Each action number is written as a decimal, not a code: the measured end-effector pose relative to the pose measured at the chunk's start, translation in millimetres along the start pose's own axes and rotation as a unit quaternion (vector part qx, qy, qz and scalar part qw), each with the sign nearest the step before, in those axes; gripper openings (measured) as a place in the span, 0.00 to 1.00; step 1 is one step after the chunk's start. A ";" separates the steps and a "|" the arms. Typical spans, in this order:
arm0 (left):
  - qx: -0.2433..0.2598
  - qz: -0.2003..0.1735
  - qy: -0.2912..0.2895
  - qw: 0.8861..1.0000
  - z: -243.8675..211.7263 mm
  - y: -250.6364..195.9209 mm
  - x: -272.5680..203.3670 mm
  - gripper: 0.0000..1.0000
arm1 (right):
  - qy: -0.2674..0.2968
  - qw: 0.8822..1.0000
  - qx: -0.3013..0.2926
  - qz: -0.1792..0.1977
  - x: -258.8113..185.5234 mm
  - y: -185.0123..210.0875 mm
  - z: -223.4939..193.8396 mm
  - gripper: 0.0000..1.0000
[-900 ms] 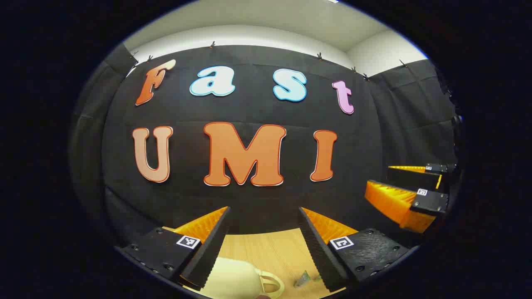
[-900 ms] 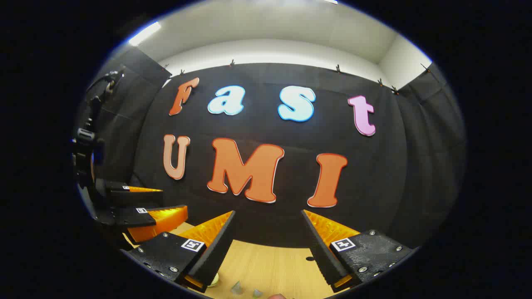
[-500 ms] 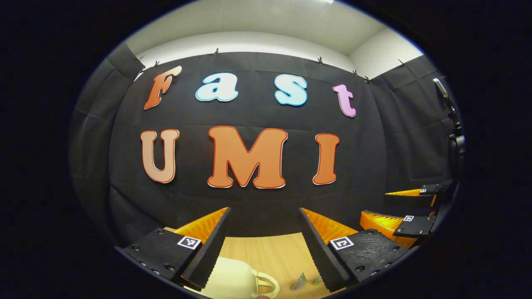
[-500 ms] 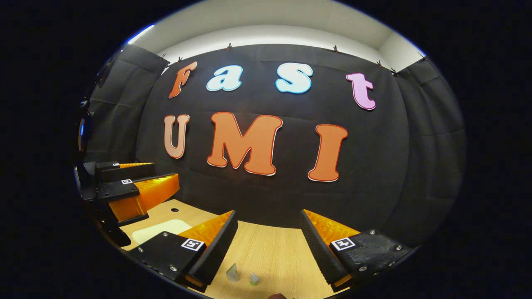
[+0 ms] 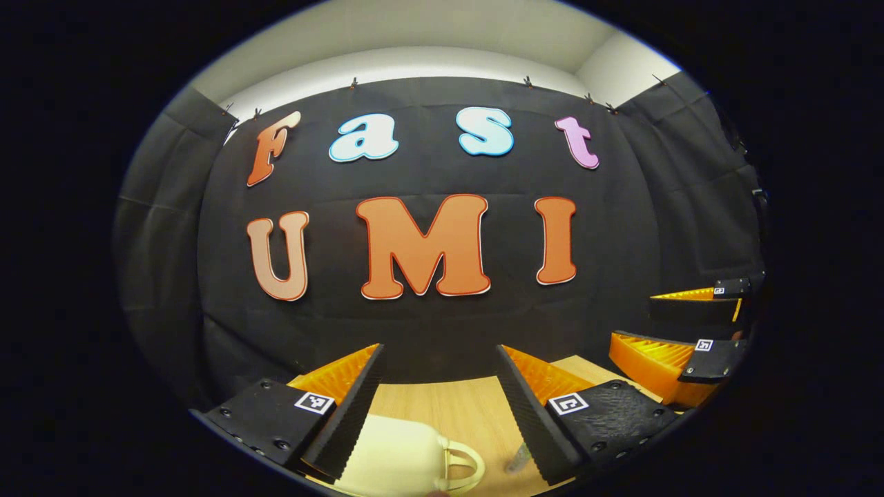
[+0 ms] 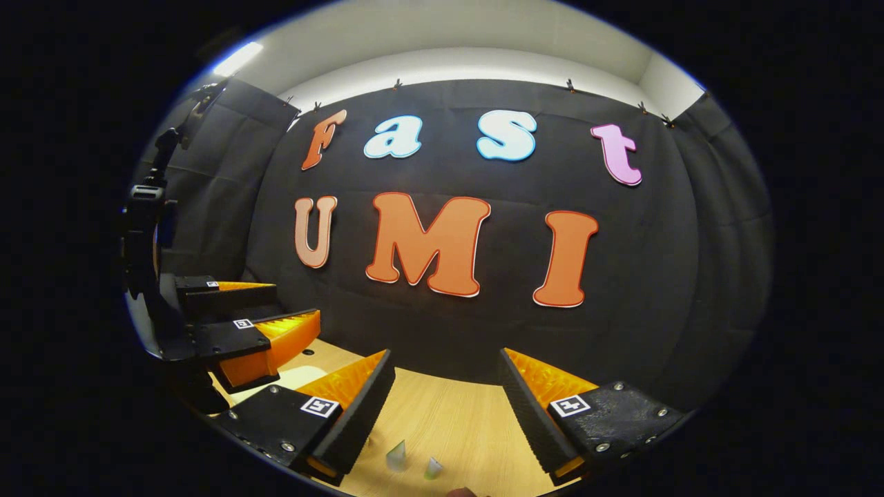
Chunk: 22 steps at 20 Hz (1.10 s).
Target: First open the suitcase, pack the skin care products into it, and then close the suitcase.
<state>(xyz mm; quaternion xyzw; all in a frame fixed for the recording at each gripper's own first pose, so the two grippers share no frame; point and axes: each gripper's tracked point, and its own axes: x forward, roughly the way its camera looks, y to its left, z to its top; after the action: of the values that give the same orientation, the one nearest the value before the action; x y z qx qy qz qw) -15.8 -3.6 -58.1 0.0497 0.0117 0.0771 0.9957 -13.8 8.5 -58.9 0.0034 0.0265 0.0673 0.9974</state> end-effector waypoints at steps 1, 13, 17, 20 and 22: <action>0.013 0.001 0.005 1.000 -8.9 0.5 -1.7 0.97 | 0.000 1.000 0.000 0.002 0.5 -1.0 -1.7 0.96; 0.189 -0.057 0.108 0.974 -140.0 -31.4 -18.1 0.98 | 0.021 0.999 -0.009 -0.029 -0.8 -44.8 -22.3 0.95; 0.247 -0.081 0.138 0.956 -183.6 -45.9 -18.0 0.97 | 0.030 0.998 -0.012 -0.045 -2.4 -57.8 -32.3 0.95; 0.295 -0.097 0.158 0.937 -214.9 -53.4 -21.6 0.97 | 0.034 0.998 -0.013 -0.052 -3.7 -63.1 -36.8 0.95; 0.324 -0.106 0.172 0.924 -235.1 -55.1 -21.7 0.96 | 0.039 0.998 -0.014 -0.056 -5.9 -68.0 -41.0 0.95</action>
<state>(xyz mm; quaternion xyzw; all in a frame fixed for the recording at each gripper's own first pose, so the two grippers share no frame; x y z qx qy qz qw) -36.1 -38.4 -297.2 0.3535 0.2128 -0.0295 0.9104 -12.6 -59.5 -100.2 -0.0145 0.0645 0.0117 0.9977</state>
